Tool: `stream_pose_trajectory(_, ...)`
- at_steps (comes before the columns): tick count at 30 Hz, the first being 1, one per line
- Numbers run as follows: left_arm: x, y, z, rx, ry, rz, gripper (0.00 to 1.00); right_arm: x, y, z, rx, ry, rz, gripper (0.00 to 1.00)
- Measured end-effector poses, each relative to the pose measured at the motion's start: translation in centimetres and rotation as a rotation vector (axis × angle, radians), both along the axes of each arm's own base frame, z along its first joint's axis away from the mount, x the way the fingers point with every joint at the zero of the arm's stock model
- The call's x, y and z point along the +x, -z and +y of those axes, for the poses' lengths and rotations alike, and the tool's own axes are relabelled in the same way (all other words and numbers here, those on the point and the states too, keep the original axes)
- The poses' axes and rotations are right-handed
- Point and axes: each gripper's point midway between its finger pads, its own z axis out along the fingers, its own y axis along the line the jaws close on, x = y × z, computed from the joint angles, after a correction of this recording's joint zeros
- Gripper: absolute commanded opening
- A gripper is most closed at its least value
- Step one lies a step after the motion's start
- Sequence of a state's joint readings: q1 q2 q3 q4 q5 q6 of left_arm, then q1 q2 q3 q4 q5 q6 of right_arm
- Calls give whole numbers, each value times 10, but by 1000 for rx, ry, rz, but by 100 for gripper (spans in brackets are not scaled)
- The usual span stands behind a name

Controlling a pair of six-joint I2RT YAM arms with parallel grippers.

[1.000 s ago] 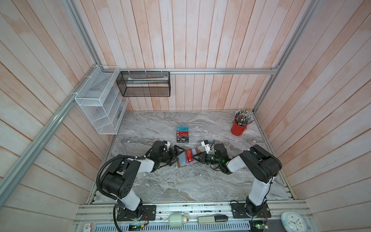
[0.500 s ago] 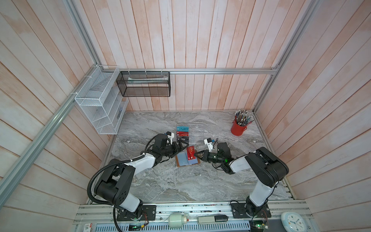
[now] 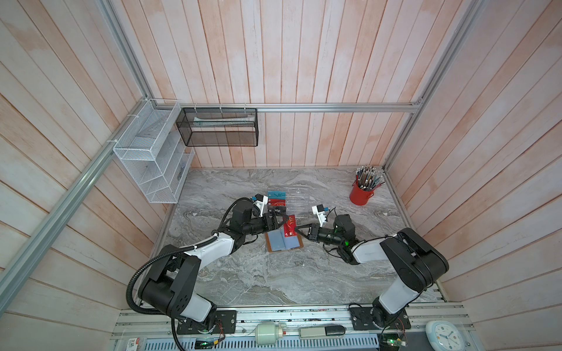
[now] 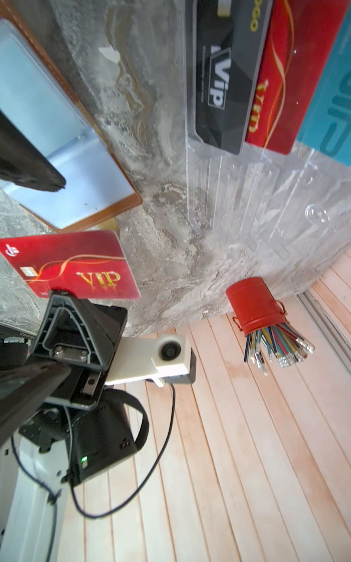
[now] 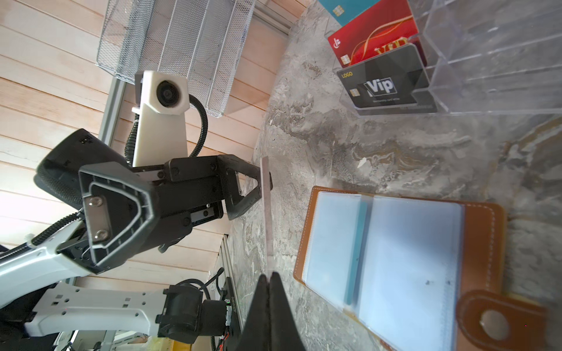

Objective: Take the credit cards out of the card holder

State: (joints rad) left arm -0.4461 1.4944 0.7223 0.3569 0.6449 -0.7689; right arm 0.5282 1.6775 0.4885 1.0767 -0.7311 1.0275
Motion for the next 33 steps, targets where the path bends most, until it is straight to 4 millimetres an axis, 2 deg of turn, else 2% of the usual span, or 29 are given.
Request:
stream_pose_trajectory(3, -3, -9, -4, -16, 31, -40, 80, -1, -8, 1, 39, -11, -12, 0)
stream_pose_trajectory(10, -5, -10, -6, -14, 55, -66, 76, -3, -17, 3, 96, -36, -16, 0)
stream_pose_trajectory(15, -8, -12, -8, -16, 77, -83, 67, -5, -23, 3, 116, -50, -28, 0)
stream_pose_trajectory(19, -11, -14, -11, -27, 98, -102, 56, -7, -24, 4, 128, -62, -24, 0)
stream_pose_trajectory(28, -15, -18, -14, -42, 129, -121, 47, -5, -31, 3, 160, -61, -32, 0)
stream_pose_trajectory(33, -17, -20, -15, -48, 140, -129, 36, -3, -34, 1, 177, -55, -29, 0)
